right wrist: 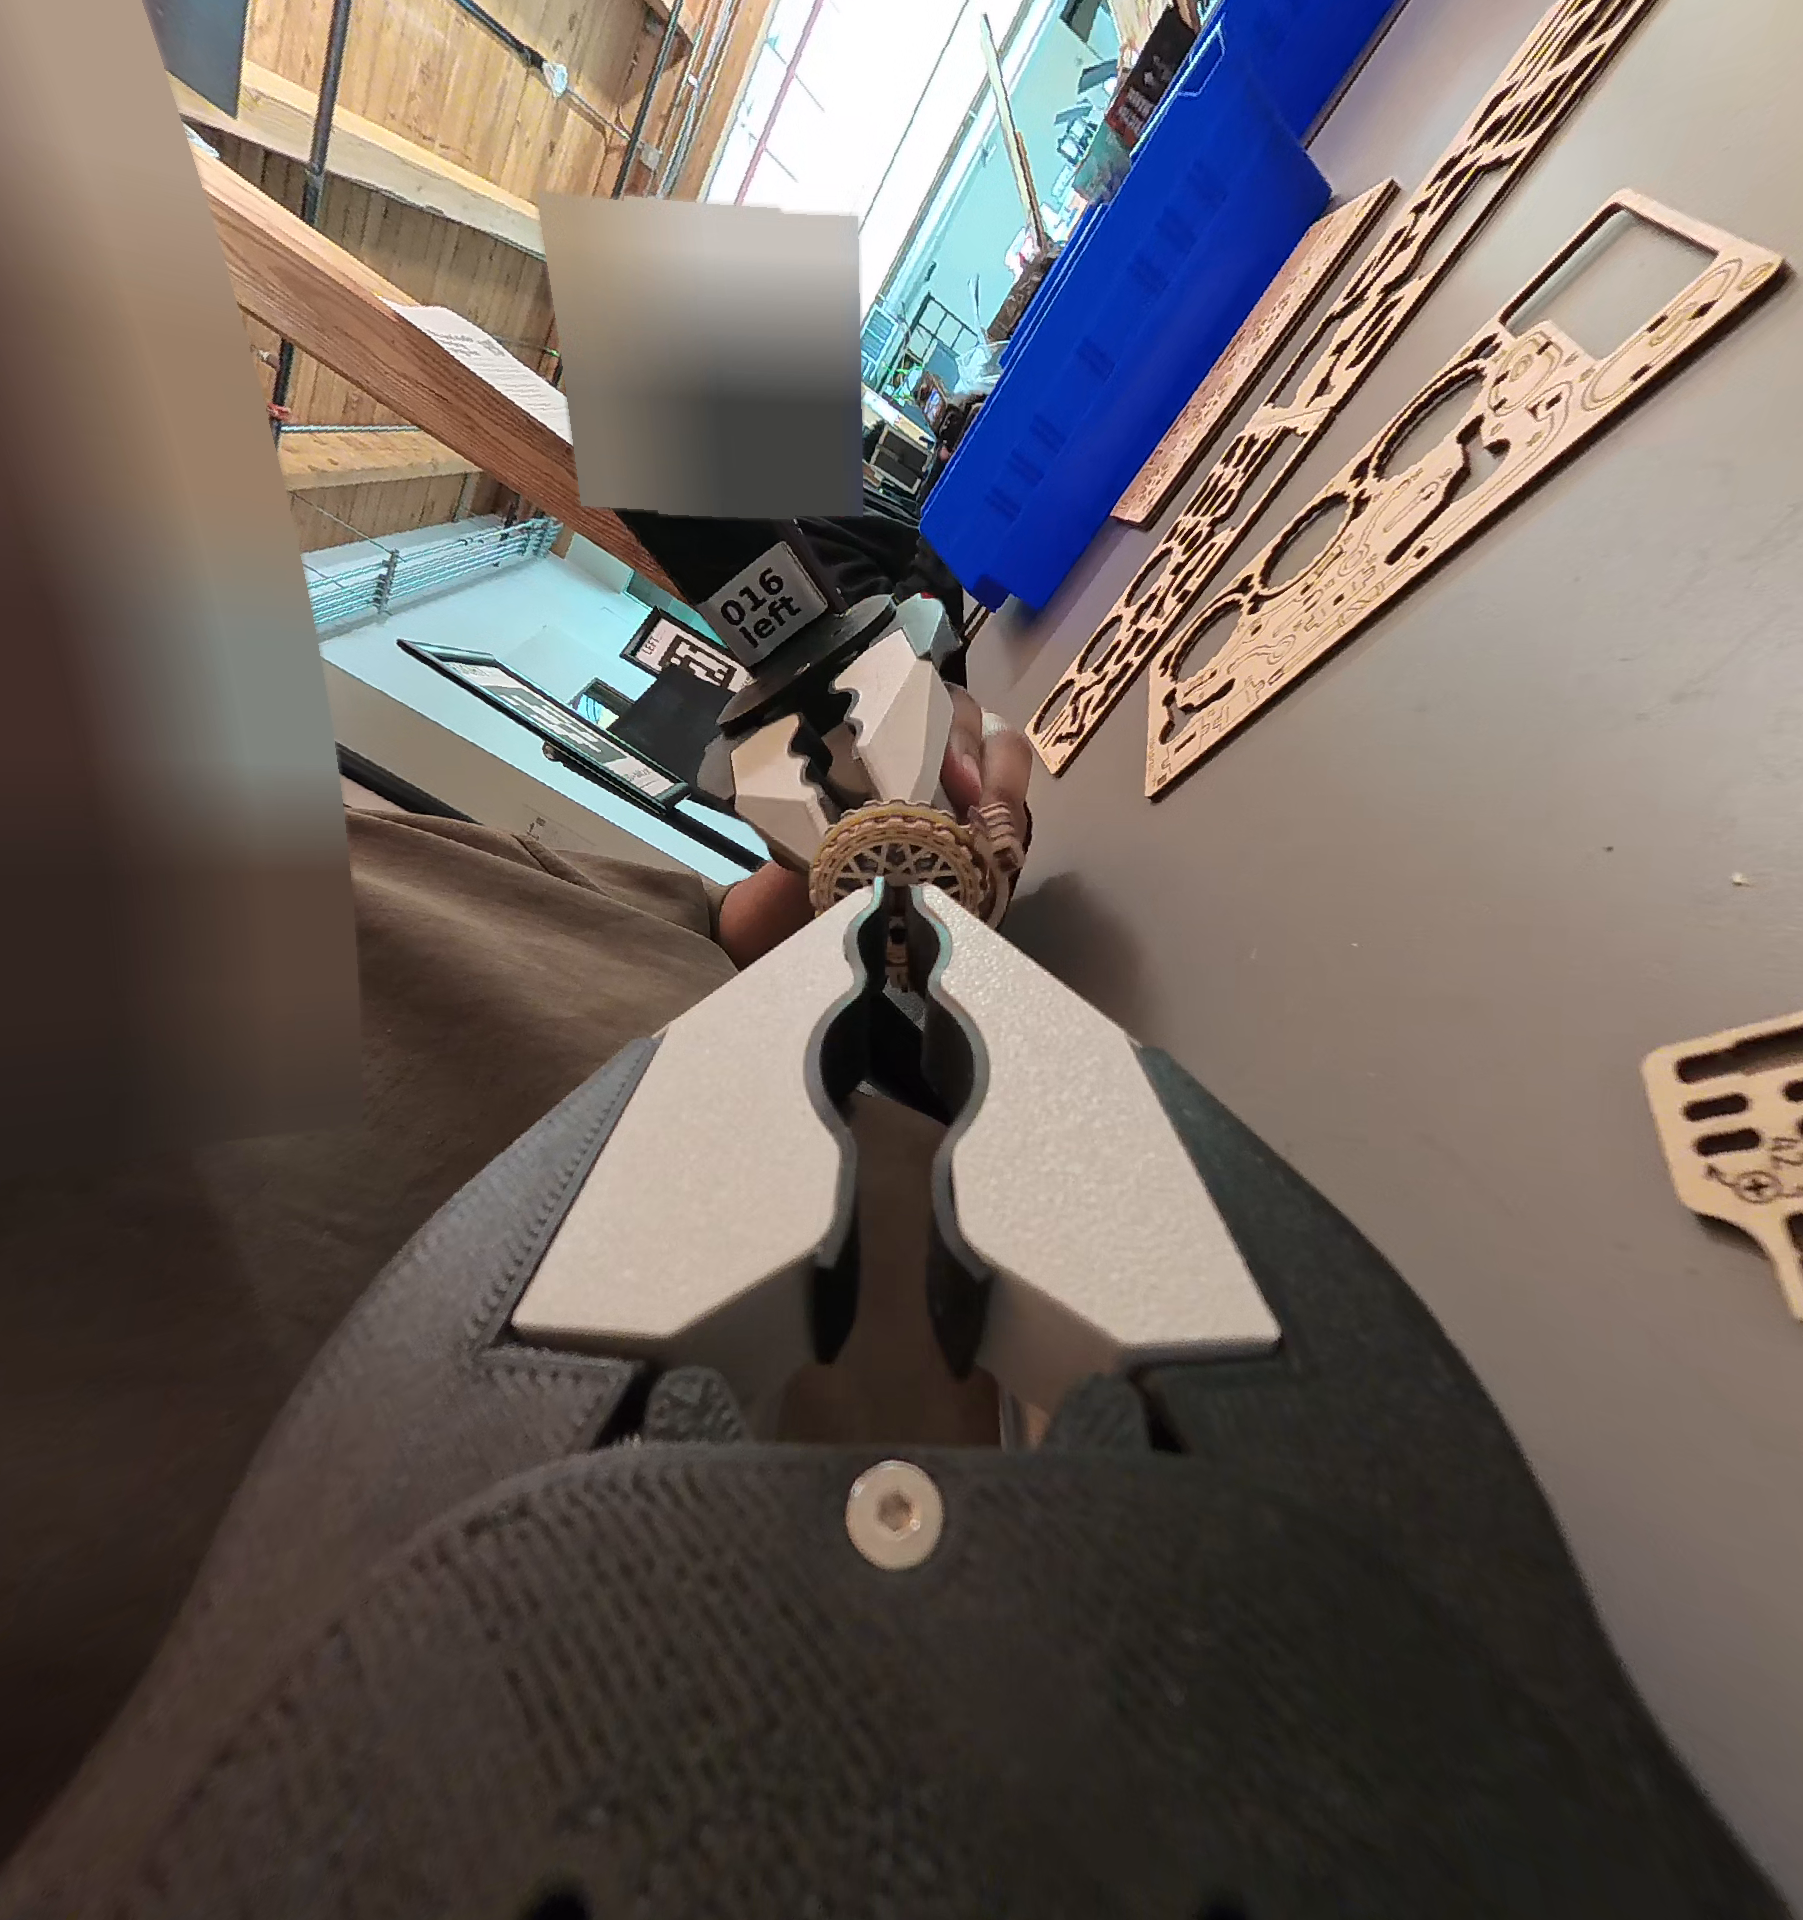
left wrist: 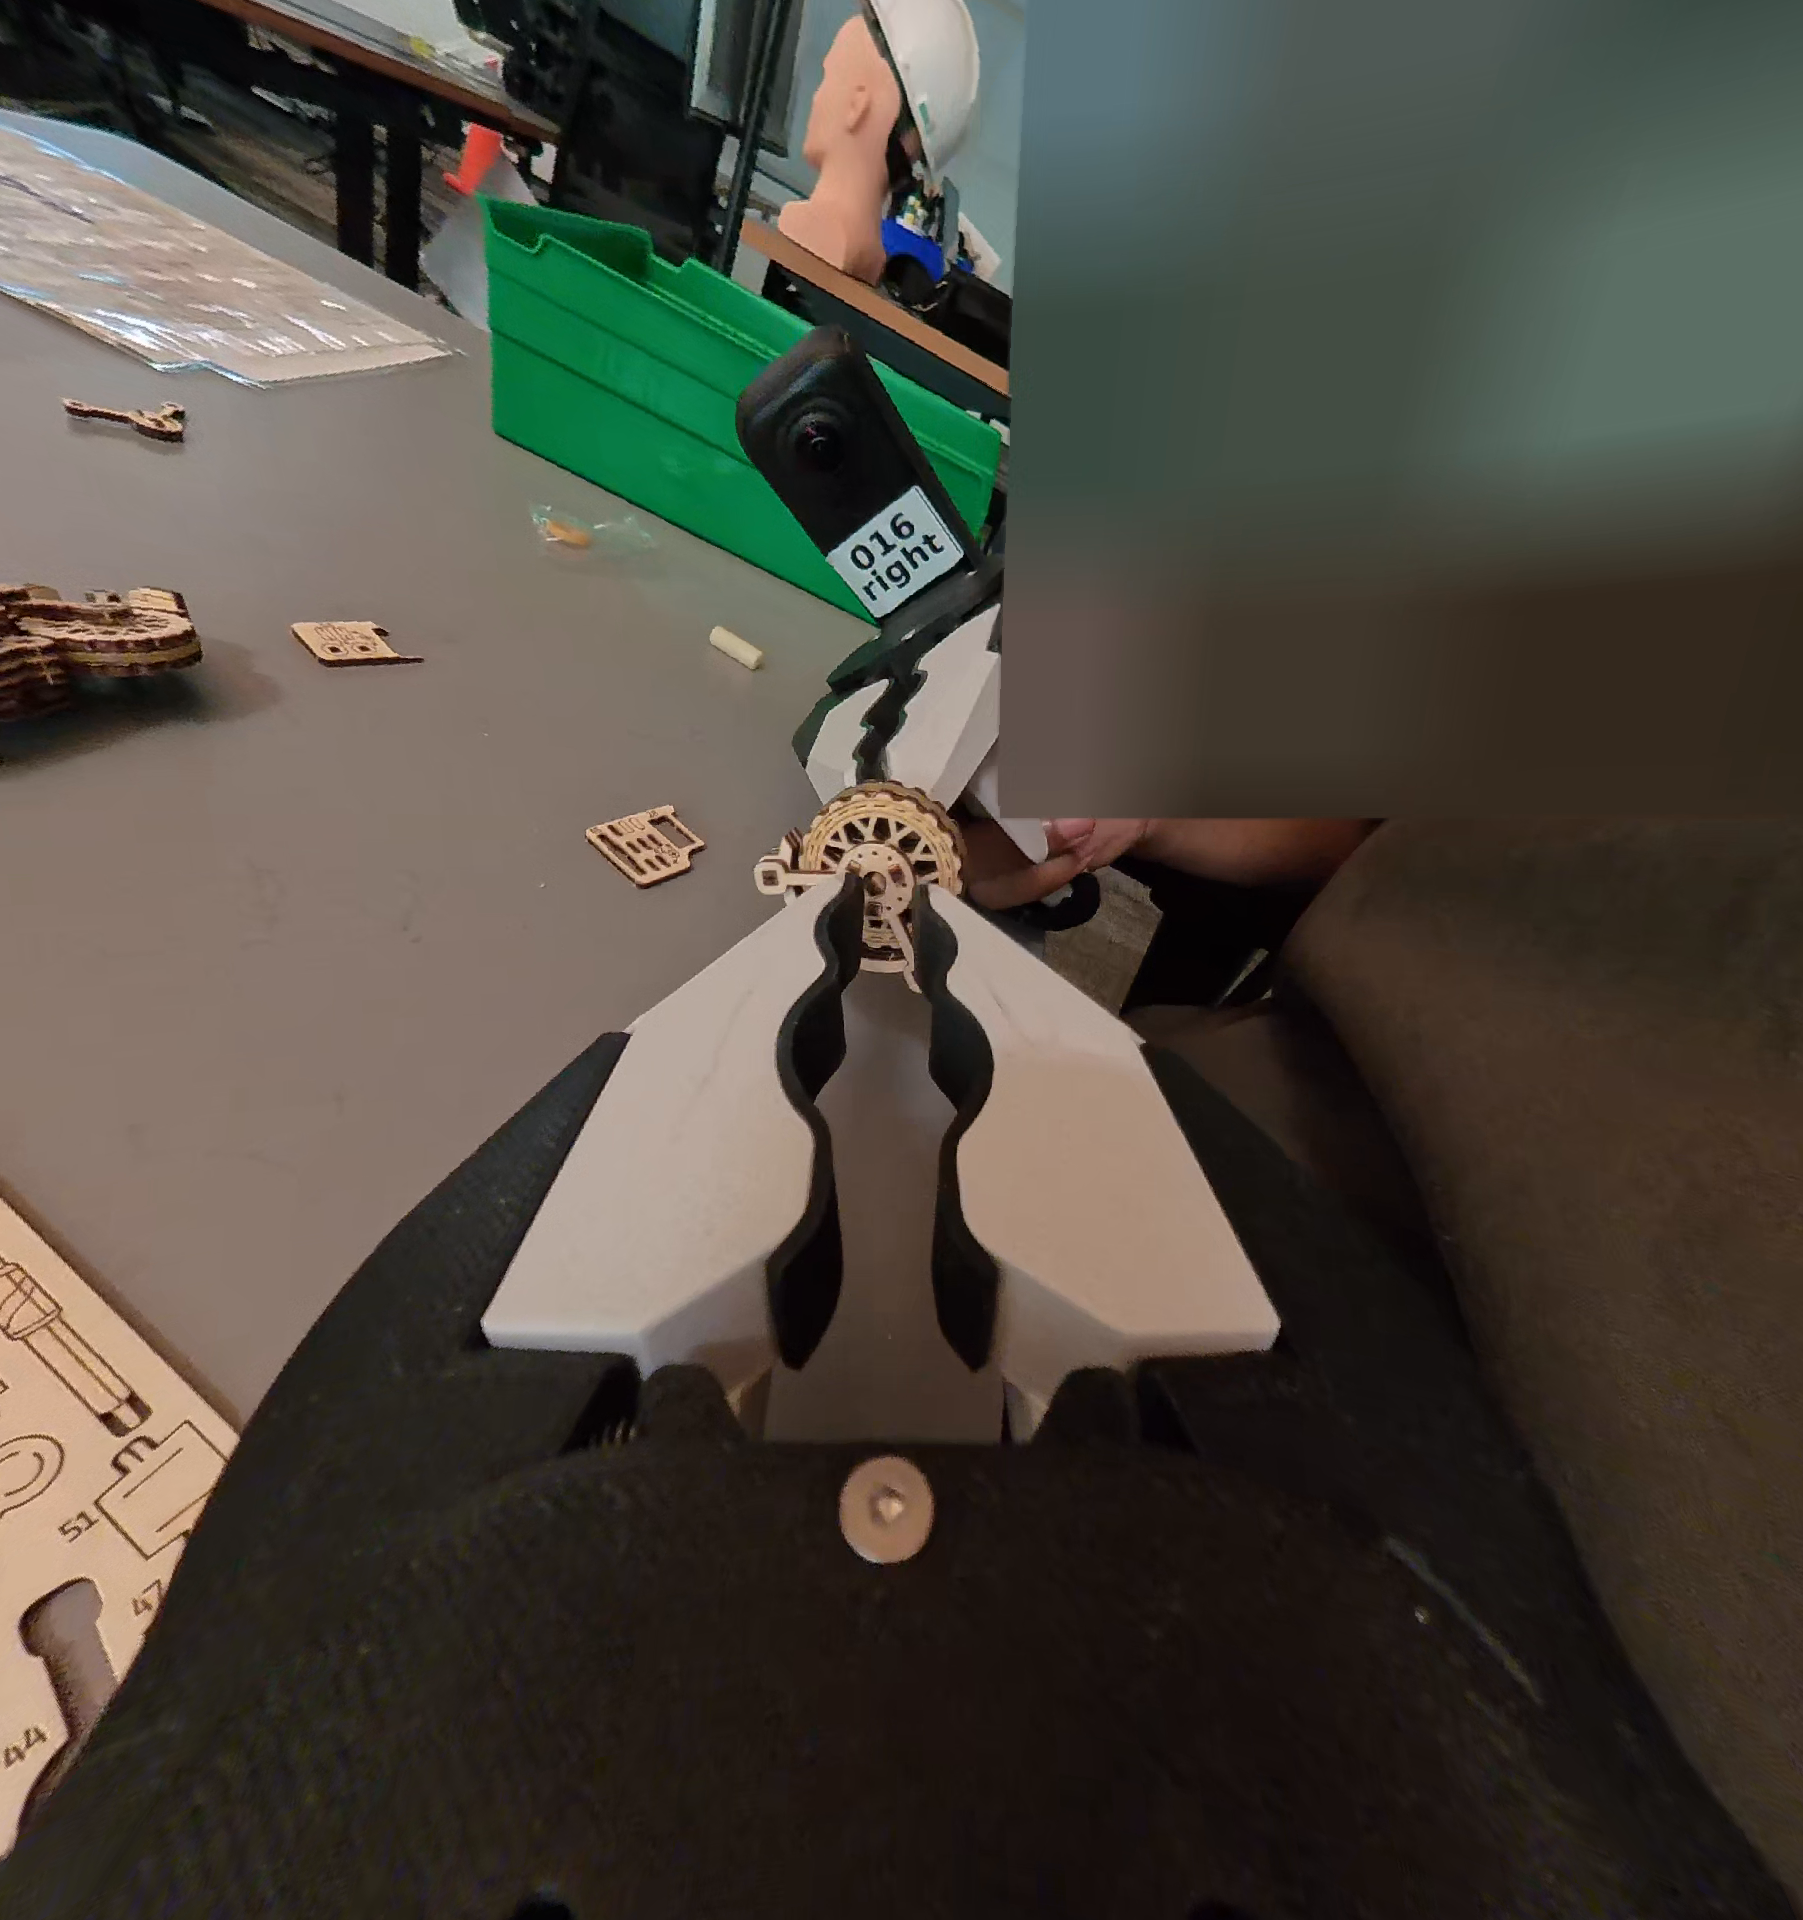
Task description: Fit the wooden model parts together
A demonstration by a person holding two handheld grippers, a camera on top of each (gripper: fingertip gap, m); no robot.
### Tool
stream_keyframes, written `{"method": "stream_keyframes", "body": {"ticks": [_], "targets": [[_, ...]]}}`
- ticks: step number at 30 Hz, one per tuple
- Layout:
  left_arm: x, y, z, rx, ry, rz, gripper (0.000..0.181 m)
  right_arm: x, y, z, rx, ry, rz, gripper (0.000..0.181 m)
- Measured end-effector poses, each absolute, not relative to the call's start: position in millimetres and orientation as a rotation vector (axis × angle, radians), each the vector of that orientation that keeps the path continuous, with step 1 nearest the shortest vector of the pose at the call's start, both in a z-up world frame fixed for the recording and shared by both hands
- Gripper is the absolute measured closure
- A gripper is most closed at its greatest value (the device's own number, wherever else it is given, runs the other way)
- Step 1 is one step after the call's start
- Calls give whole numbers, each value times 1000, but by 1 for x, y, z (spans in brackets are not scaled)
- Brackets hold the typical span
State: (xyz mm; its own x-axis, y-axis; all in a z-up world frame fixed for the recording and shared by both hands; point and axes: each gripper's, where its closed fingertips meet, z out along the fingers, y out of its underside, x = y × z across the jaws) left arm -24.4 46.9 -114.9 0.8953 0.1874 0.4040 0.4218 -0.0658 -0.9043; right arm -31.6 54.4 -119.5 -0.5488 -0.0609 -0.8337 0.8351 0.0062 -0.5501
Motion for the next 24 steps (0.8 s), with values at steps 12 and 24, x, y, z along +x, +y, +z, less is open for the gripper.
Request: {"method": "stream_keyframes", "body": {"ticks": [12, 24], "targets": [[-27, 46, -115, -1637, -493, -214, 173, -34, 55, -120, 822, 1594, -1635, 181], [-22, 50, -121, -1674, -473, -223, 166, -27, 52, -121, 776, 1669, -1638, 181]]}}
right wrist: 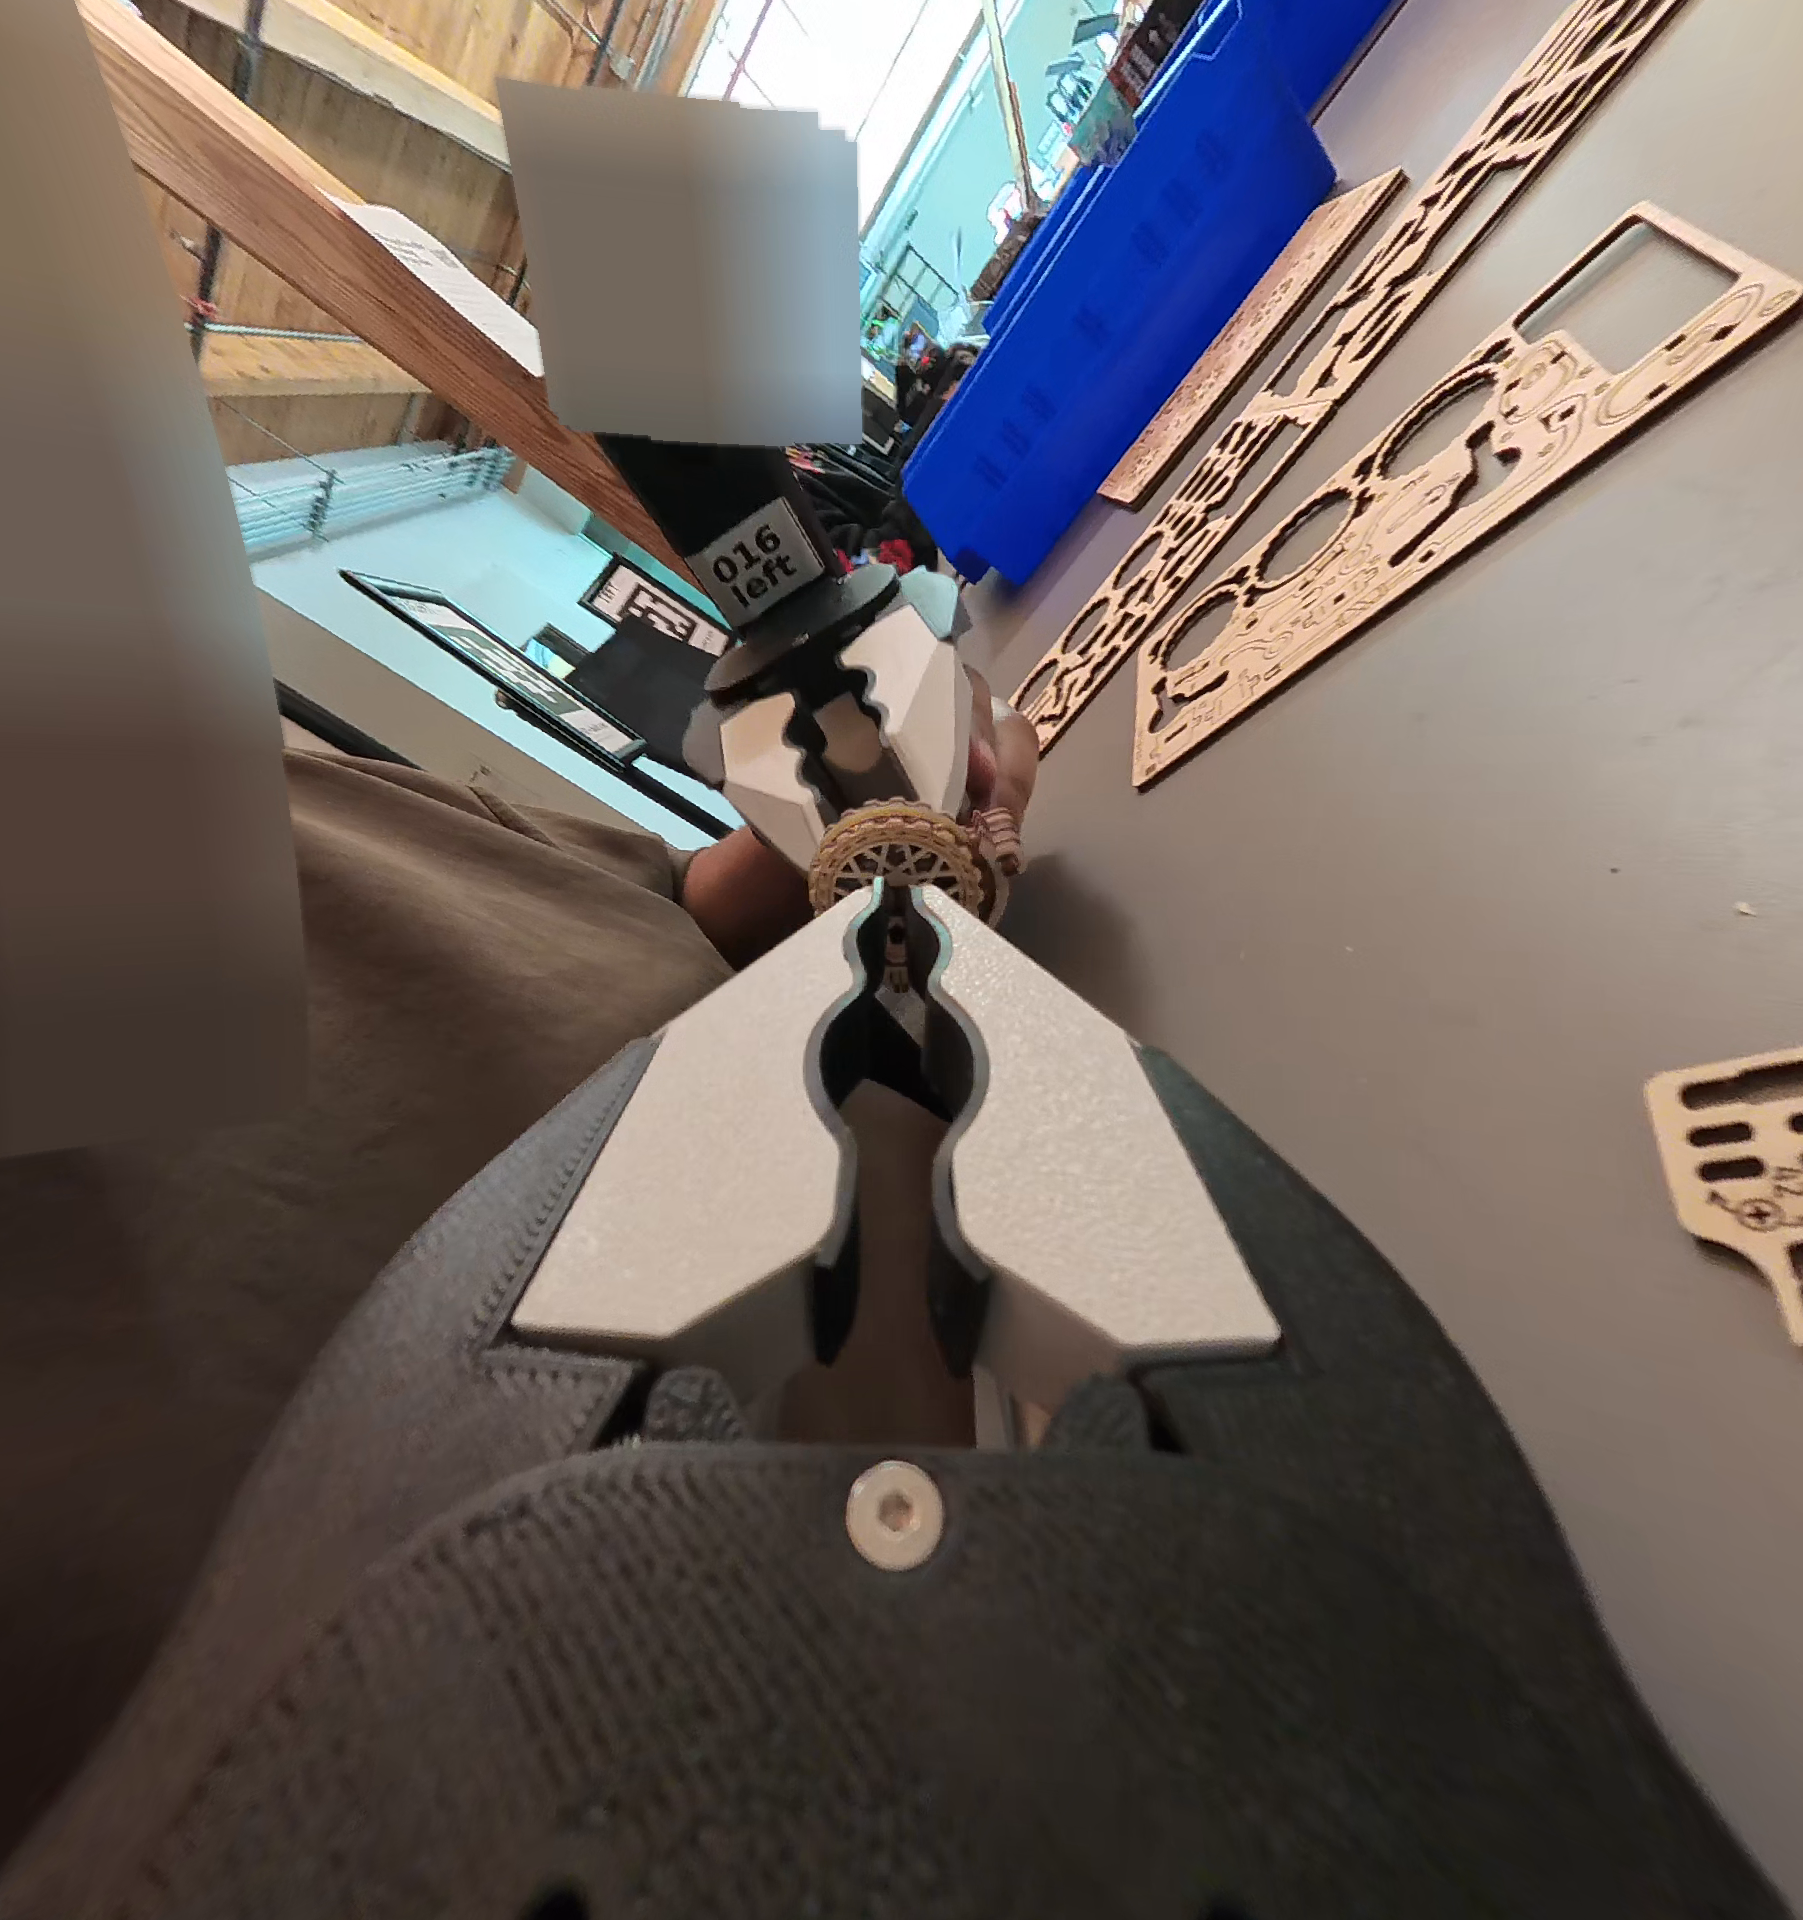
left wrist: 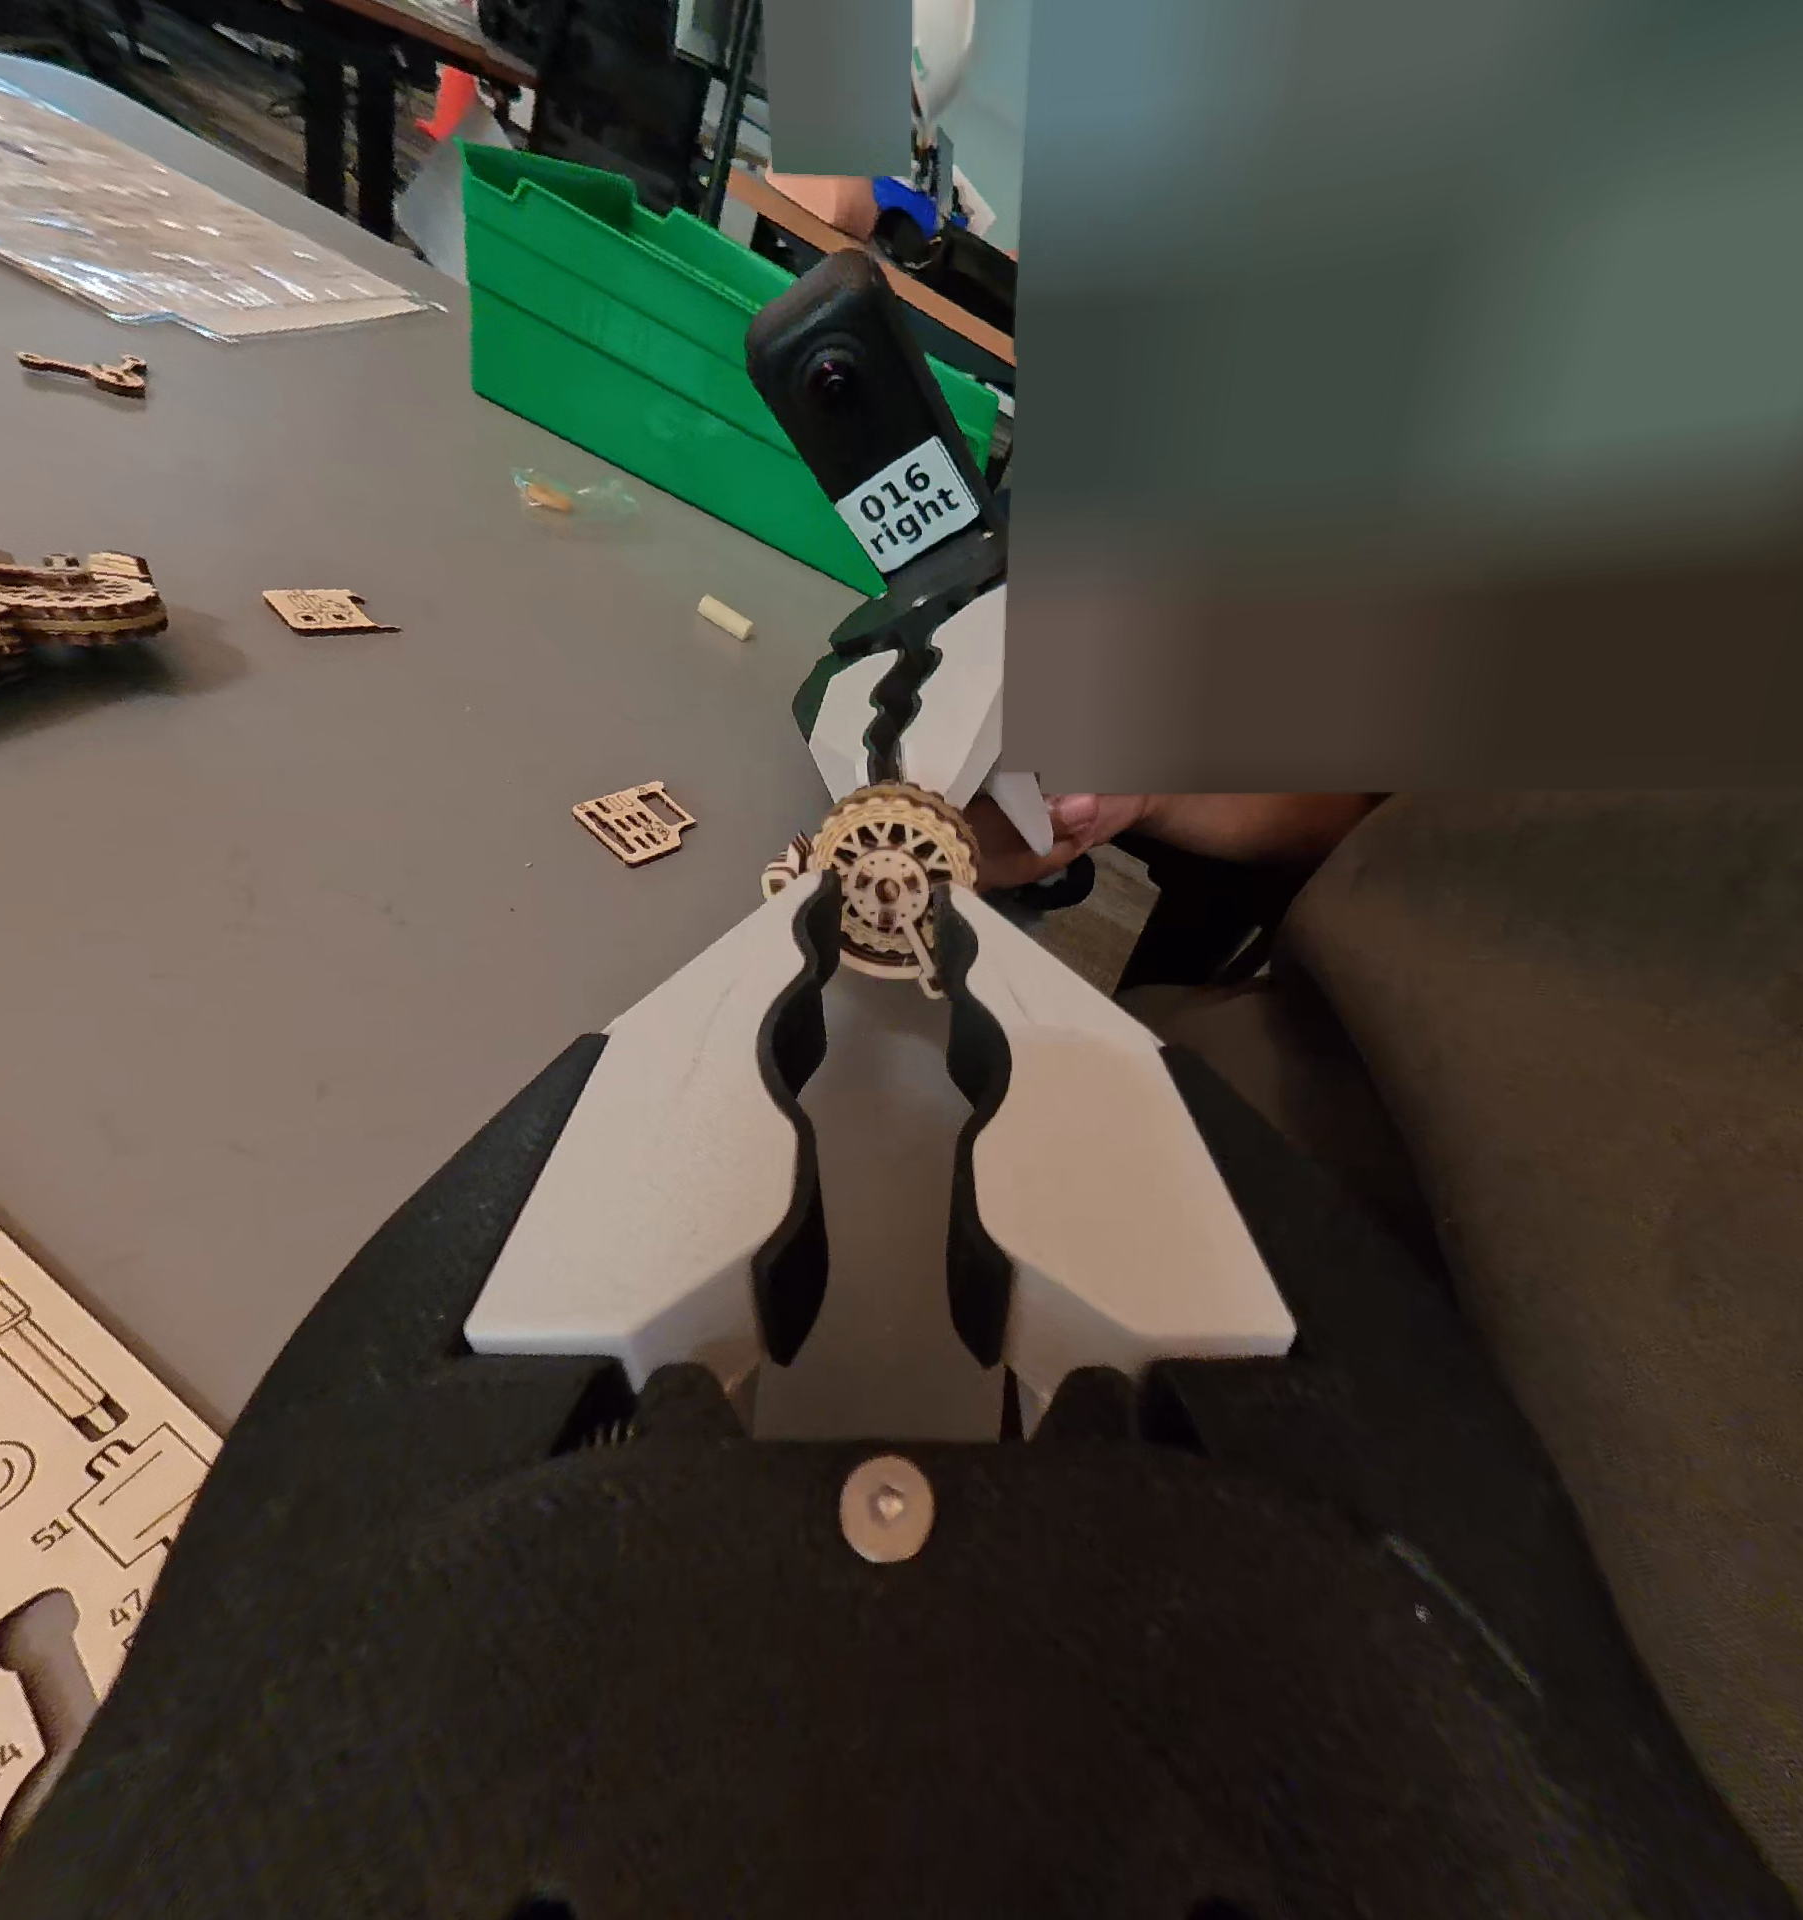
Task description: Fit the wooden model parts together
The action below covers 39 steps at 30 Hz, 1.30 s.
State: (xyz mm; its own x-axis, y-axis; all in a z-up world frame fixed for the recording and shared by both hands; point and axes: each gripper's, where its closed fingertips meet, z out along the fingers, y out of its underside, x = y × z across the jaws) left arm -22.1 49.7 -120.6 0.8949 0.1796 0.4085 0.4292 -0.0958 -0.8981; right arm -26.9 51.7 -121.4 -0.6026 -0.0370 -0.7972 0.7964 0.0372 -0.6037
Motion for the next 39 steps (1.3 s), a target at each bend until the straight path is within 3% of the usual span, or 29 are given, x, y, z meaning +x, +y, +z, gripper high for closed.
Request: {"method": "stream_keyframes", "body": {"ticks": [39], "targets": [[-66, 45, -127, -1532, -695, -339, 157, -98, 112, -105, 1036, 1533, -1945, 181]]}}
